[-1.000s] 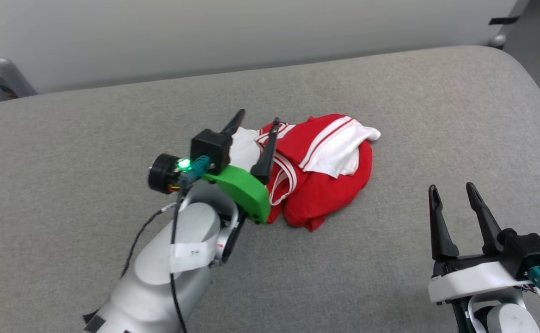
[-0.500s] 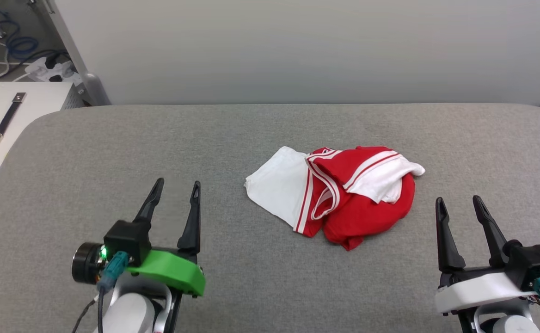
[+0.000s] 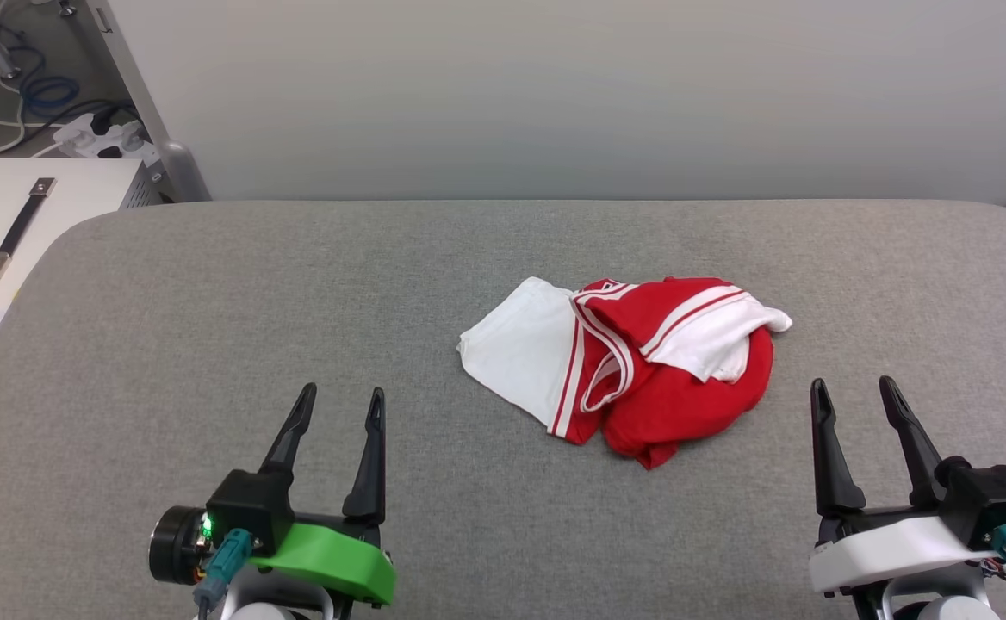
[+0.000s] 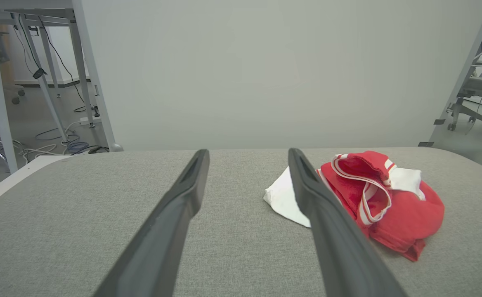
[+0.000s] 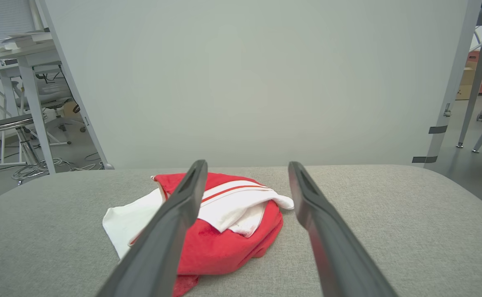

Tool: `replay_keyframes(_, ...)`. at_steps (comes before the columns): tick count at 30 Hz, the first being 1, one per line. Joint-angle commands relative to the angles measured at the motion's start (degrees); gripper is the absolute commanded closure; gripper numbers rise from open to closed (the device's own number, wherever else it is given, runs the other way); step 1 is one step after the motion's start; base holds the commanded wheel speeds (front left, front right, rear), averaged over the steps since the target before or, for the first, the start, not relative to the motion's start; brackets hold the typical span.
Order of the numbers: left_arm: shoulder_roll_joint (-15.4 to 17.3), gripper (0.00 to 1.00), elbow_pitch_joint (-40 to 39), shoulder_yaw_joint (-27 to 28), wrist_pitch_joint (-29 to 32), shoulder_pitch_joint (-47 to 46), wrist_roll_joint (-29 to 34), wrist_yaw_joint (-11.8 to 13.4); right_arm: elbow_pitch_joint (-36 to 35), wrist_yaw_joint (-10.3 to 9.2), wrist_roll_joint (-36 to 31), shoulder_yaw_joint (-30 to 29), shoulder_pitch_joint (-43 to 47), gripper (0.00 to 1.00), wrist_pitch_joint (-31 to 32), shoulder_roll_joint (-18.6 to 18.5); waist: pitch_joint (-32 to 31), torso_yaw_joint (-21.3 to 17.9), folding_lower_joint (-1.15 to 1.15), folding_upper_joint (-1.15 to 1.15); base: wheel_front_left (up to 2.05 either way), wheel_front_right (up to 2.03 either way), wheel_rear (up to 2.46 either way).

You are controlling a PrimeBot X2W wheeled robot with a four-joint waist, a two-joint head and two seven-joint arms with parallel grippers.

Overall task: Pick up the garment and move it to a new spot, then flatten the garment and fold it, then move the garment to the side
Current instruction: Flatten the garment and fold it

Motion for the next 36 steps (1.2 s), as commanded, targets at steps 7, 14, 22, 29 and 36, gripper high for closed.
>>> replay_keyframes(7,-2.45,0.00,1.02,3.32,-0.33,0.72,2.18,-3.21,0.40,-0.05,0.11,0.05,0.69,0.00,-0.27,-0.13,-0.48,-0.15,0.00,0.00,0.00,0.00,0.00)
replay_keyframes(14,-4.16,0.00,1.75,4.38,-0.34,0.74,3.34,-5.32,1.62,-0.05,2.96,0.35,1.25,0.00,-0.27,-0.13,-0.27,0.57,0.00,0.00,0.00,0.00,0.00)
replay_keyframes(22,-5.26,0.00,2.37,5.01,-0.34,0.01,3.71,-6.46,4.76,-0.05,0.71,2.93,-2.52,0.00,8.40,-1.36,1.71,3.27,0.00,0.00,0.00,0.00,0.00)
replay_keyframes(29,-5.74,0.00,1.99,4.68,-0.34,-2.15,3.23,-7.14,2.38,-0.05,5.89,10.14,-12.35,0.00,33.07,-10.74,5.94,6.36,0.00,0.00,0.00,0.00,0.00)
replay_keyframes(36,-5.87,0.00,1.71,3.78,-0.34,-4.53,1.94,-7.30,1.96,-0.05,12.50,14.96,-21.36,0.00,54.23,-18.39,9.79,9.51,0.00,0.00,0.00,0.00,0.00)
